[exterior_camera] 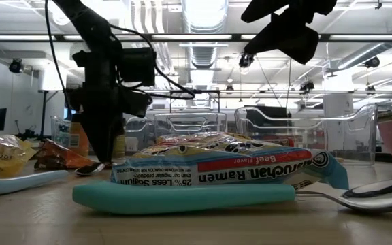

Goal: Pick & Place Food Item
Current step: Put the orange seasoning pack into the left transparent bin

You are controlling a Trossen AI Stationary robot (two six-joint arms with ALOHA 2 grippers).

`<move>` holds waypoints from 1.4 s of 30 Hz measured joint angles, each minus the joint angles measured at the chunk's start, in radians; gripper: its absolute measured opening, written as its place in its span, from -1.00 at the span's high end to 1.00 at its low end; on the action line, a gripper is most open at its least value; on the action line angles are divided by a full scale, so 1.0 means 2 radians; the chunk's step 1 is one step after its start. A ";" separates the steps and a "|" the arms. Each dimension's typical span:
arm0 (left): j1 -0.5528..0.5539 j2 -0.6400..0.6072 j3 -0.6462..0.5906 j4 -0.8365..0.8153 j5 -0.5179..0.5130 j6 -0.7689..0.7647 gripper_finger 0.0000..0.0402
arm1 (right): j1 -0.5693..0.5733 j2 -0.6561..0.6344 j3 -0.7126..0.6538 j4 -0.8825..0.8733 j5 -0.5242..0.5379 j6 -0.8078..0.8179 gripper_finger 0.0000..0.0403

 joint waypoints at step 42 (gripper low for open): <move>-0.021 0.021 -0.002 0.027 -0.019 -0.017 0.98 | 0.005 -0.010 0.000 -0.003 -0.001 -0.012 -0.02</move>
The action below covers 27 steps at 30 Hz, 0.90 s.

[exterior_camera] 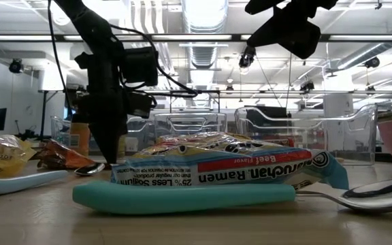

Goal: Pick & Place Food Item
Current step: Put the orange seasoning pack into the left transparent bin

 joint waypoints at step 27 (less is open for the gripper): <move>-0.007 -0.121 0.001 -0.064 0.129 -0.120 0.85 | 0.000 0.000 0.000 0.000 0.001 -0.002 -0.02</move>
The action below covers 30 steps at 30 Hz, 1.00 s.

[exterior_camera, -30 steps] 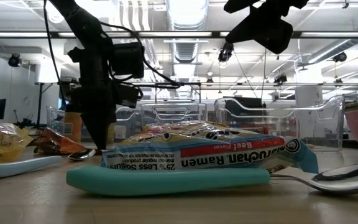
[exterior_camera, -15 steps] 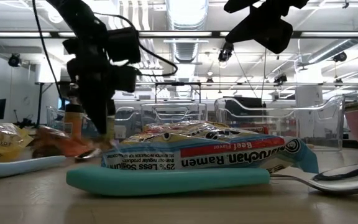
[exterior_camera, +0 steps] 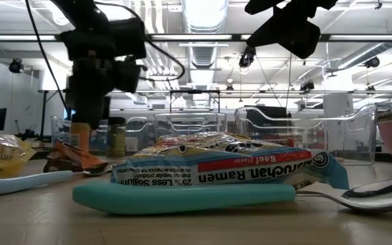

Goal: Pick & Place Food Item
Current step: Put the orange seasoning pack into the left transparent bin

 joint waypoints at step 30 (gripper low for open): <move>-0.112 0.005 -0.002 -0.010 -0.167 -0.077 -0.84 | -0.001 0.000 0.000 0.000 0.012 0.001 -0.02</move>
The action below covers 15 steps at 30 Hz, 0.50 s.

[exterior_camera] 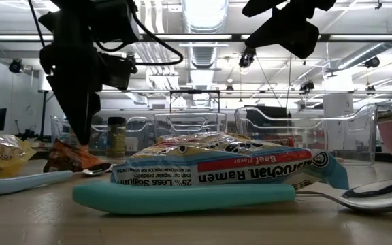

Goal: Pick & Place Food Item
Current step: Put the orange seasoning pack into the left transparent bin

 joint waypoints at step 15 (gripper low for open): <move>-0.009 0.072 0.000 0.014 0.004 0.001 -0.84 | 0.000 0.000 0.000 0.001 0.000 0.013 -0.02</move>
